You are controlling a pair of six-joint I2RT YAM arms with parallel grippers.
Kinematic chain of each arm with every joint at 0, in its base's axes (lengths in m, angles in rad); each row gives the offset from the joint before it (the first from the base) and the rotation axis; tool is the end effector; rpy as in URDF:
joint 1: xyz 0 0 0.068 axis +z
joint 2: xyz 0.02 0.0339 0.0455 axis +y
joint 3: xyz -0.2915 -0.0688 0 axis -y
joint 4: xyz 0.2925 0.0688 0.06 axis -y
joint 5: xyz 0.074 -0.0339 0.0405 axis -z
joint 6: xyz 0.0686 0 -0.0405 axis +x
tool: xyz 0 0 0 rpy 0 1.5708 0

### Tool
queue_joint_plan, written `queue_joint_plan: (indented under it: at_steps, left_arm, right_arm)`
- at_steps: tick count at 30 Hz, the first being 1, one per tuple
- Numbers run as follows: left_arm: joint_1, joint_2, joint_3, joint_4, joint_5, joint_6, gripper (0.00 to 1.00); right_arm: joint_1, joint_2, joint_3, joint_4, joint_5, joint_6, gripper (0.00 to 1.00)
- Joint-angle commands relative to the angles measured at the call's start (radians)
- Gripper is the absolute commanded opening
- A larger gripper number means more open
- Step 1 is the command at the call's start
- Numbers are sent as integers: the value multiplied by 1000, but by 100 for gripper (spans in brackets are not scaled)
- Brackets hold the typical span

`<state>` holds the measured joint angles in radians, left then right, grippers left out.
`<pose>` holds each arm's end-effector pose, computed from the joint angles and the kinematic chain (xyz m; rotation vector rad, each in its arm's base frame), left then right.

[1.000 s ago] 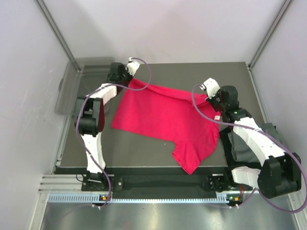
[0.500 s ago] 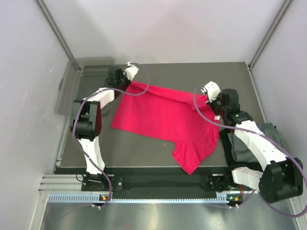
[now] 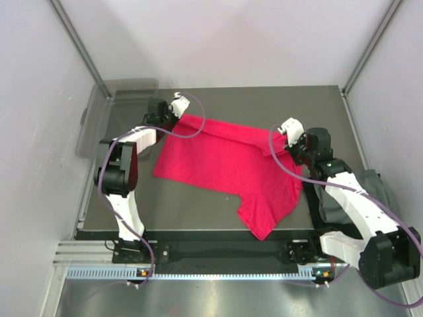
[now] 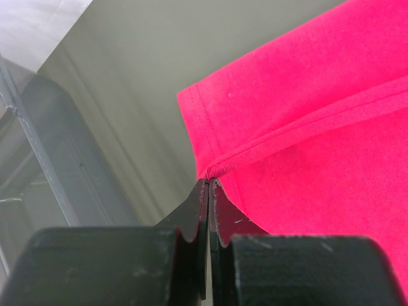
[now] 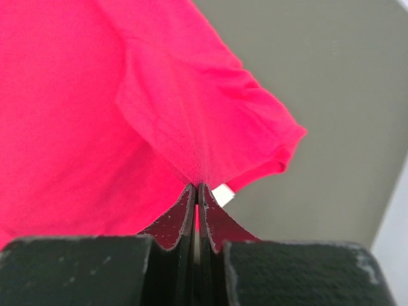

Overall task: Fold and stack the t-shirts
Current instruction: Fold the tshirt

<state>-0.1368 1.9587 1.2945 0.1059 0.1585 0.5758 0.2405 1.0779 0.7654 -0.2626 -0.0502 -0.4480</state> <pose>0.5115 -0.0813 0.1752 0.8272 1.9548 0.0916 0.2890 0.0744 0.2600 -0.7517 2.0099 -0.0672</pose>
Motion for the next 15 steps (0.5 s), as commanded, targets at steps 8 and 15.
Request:
queue_joint_plan:
  at_steps: [8,15]
  left_arm:
    - [8,-132,-34,150,-221,-33,48]
    - [5,-123,61,81,-222,-48,60]
  right_arm:
    - [8,-73,89,-188,-361,-4,28]
    - [6,-29,124,-132,-208,-58,36]
